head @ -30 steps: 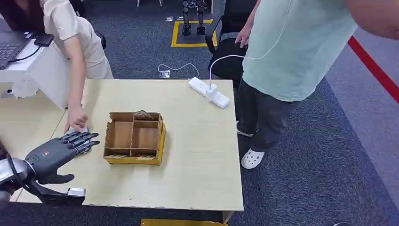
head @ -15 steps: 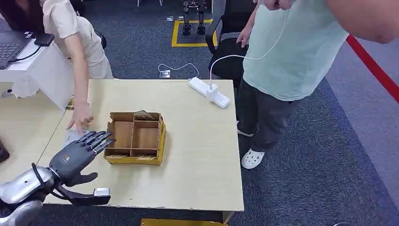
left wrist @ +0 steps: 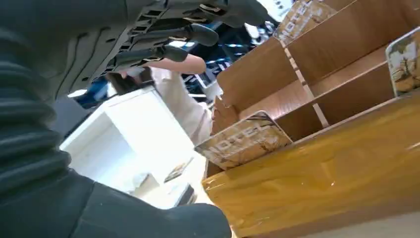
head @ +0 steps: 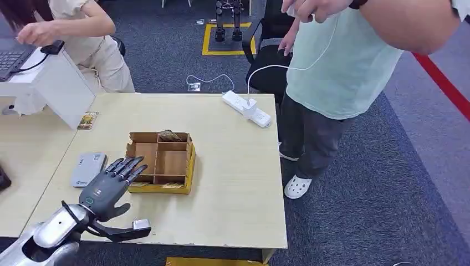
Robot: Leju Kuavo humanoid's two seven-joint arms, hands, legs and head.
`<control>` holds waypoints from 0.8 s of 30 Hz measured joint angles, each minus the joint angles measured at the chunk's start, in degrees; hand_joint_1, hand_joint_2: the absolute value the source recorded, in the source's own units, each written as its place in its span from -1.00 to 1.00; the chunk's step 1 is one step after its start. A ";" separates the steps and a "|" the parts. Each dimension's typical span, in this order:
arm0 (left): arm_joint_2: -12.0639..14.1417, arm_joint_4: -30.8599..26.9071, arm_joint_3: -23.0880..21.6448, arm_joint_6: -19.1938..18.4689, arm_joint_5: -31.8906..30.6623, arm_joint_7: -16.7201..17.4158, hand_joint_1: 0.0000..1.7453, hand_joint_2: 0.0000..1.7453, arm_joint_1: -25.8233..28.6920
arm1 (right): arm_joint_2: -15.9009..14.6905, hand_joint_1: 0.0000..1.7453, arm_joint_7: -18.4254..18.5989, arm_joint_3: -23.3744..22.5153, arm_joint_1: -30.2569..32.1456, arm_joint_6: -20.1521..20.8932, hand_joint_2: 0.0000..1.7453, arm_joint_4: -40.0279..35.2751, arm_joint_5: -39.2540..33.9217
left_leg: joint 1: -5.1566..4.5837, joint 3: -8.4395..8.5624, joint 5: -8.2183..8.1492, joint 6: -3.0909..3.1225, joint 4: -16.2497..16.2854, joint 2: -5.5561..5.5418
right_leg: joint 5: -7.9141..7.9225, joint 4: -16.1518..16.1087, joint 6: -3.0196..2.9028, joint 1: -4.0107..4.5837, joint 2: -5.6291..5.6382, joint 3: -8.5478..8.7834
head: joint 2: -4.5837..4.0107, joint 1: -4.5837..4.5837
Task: Pass the card to the sensor for recognition and then transmit it.
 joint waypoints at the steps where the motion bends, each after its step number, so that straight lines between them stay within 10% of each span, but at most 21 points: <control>1: -0.89 0.55 -0.02 0.51 -0.60 0.62 -1.00 1.00 0.02 | 0.02 -1.00 -0.11 -0.17 0.07 -0.13 -1.00 0.00 0.02 | 0.00 0.00 0.00 0.01 0.00 0.00 | 0.00 -0.01 0.00 0.00 0.00 0.00 | 0.00 0.00; 24: -8.66 4.62 0.28 1.80 -1.93 1.49 -1.00 1.00 0.01 | 0.15 -1.00 -0.28 -1.22 0.77 -0.74 -1.00 0.02 0.02 | 0.01 -0.01 -0.01 0.01 0.00 -0.01 | -0.01 -0.01 0.01 0.01 -0.01 -0.01 | 0.00 0.00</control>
